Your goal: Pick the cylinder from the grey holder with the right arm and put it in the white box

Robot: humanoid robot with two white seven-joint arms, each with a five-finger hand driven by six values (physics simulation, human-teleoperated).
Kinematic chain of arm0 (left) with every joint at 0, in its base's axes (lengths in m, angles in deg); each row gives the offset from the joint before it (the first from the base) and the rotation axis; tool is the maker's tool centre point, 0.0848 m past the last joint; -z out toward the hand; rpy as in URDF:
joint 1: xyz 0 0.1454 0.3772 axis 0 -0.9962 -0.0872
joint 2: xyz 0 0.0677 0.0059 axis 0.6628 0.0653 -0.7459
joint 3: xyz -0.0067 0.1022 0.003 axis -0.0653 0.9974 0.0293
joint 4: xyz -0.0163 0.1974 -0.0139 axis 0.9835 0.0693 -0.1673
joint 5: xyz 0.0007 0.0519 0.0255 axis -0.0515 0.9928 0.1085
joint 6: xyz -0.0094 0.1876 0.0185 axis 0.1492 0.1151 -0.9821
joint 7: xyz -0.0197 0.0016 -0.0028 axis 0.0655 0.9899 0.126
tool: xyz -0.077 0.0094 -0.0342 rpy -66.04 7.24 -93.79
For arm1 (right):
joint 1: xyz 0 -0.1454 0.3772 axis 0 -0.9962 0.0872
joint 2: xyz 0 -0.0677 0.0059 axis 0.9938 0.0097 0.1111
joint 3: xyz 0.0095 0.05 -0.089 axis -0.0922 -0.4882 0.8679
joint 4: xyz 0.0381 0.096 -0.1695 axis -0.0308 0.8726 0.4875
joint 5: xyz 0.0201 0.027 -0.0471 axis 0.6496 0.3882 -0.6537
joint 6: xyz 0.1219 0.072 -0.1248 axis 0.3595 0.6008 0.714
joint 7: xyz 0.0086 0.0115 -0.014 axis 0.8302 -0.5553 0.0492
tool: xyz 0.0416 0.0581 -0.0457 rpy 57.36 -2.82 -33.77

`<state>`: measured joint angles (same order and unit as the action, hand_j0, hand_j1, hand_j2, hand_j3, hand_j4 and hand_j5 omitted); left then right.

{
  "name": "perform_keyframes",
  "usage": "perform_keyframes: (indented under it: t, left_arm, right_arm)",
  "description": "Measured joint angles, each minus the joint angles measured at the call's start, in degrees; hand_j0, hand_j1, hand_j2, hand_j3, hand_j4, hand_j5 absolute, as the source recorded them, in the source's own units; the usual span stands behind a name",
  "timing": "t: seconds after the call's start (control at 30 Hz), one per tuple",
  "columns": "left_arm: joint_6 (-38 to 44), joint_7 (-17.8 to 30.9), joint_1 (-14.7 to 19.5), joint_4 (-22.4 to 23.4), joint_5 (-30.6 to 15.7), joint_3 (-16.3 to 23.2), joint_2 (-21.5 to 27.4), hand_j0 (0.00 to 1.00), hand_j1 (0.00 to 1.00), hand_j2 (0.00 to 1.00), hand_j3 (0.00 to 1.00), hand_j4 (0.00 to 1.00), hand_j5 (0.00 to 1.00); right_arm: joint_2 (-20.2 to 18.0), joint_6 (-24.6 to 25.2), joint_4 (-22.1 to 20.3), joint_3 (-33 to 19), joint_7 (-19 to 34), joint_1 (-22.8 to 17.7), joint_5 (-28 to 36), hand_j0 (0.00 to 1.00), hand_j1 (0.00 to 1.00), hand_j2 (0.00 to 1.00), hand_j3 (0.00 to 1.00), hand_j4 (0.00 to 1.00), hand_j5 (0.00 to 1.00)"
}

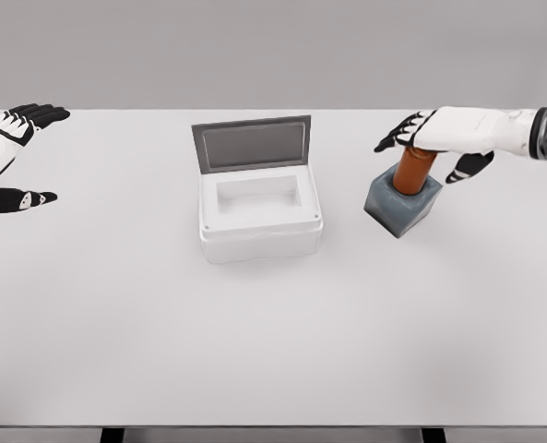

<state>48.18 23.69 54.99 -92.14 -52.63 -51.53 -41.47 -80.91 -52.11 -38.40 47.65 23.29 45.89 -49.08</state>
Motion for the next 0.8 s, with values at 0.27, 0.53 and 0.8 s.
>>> perform_keyframes:
  t: [0.27, 0.53, 0.8]
  left_arm:
    - [0.00, 0.00, 0.00, 0.00, 0.01, 0.00, 0.01, 1.00, 1.00, 1.00, 1.00, 1.00, 1.00]
    - [0.00, 0.01, 0.09, 0.10, 0.11, -0.08, 0.14, 1.00, 1.00, 1.00, 1.00, 1.00, 1.00]
    - [0.00, 0.03, 0.09, 0.10, 0.17, -0.09, 0.11, 1.00, 1.00, 1.00, 1.00, 1.00, 1.00]
  right_arm:
    - [0.08, -0.01, -2.16, 0.16, 0.00, 0.00, 0.02, 0.52, 0.52, 0.52, 0.52, 0.52, 0.52]
    - [-0.66, 0.11, -4.54, 0.84, -0.14, 0.00, 0.04, 0.42, 0.42, 0.42, 0.42, 0.42, 0.42]
    - [-2.95, 0.01, -5.34, -1.66, 0.00, 2.55, 0.81, 0.38, 0.38, 0.38, 0.38, 0.38, 0.38]
